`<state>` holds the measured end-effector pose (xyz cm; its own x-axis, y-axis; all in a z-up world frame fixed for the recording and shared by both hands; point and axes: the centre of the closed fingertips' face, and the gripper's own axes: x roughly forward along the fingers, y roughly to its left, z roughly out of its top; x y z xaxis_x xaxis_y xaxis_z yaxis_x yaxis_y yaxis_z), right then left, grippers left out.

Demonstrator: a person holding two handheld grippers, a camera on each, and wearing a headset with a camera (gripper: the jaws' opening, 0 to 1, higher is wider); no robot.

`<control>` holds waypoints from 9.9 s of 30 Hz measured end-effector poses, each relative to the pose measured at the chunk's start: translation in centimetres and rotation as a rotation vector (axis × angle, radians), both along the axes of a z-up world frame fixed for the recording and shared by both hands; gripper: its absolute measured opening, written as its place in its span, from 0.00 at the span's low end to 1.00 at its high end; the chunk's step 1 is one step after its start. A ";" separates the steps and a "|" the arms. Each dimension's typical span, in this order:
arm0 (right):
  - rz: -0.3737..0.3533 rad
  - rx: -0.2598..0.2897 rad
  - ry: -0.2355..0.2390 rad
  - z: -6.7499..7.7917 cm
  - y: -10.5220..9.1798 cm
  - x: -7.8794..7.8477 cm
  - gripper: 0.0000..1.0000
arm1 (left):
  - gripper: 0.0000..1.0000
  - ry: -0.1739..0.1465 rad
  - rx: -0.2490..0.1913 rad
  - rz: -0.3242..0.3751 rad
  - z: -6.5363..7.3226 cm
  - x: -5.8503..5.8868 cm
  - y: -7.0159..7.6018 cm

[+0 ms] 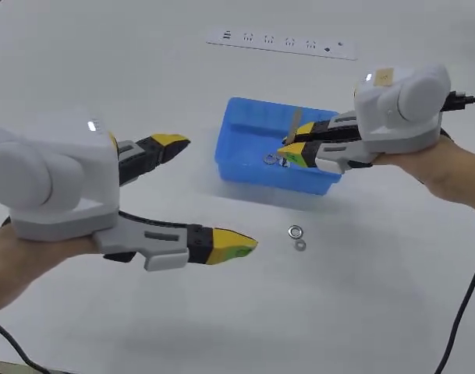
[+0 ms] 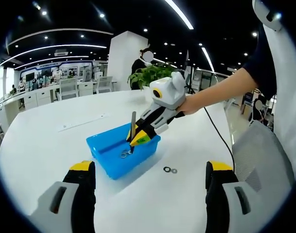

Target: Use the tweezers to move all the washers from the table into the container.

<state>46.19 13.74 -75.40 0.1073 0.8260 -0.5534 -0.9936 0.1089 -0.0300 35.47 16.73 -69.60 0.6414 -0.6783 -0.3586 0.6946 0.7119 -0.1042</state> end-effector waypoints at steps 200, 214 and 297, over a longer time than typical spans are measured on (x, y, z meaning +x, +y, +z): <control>-0.175 0.079 0.114 1.1 -11.0 -14.4 0.87 | 0.05 -0.169 0.147 -0.401 -0.3 -1.0 -10.9; -0.028 0.062 0.082 0.2 -7.6 -12.9 0.45 | 0.06 -0.135 0.189 -0.413 -1.0 -1.1 -10.5; 0.142 -0.004 -0.123 7.8 -3.0 -10.4 0.09 | 0.96 -0.156 -0.006 0.011 3.6 -5.8 -0.7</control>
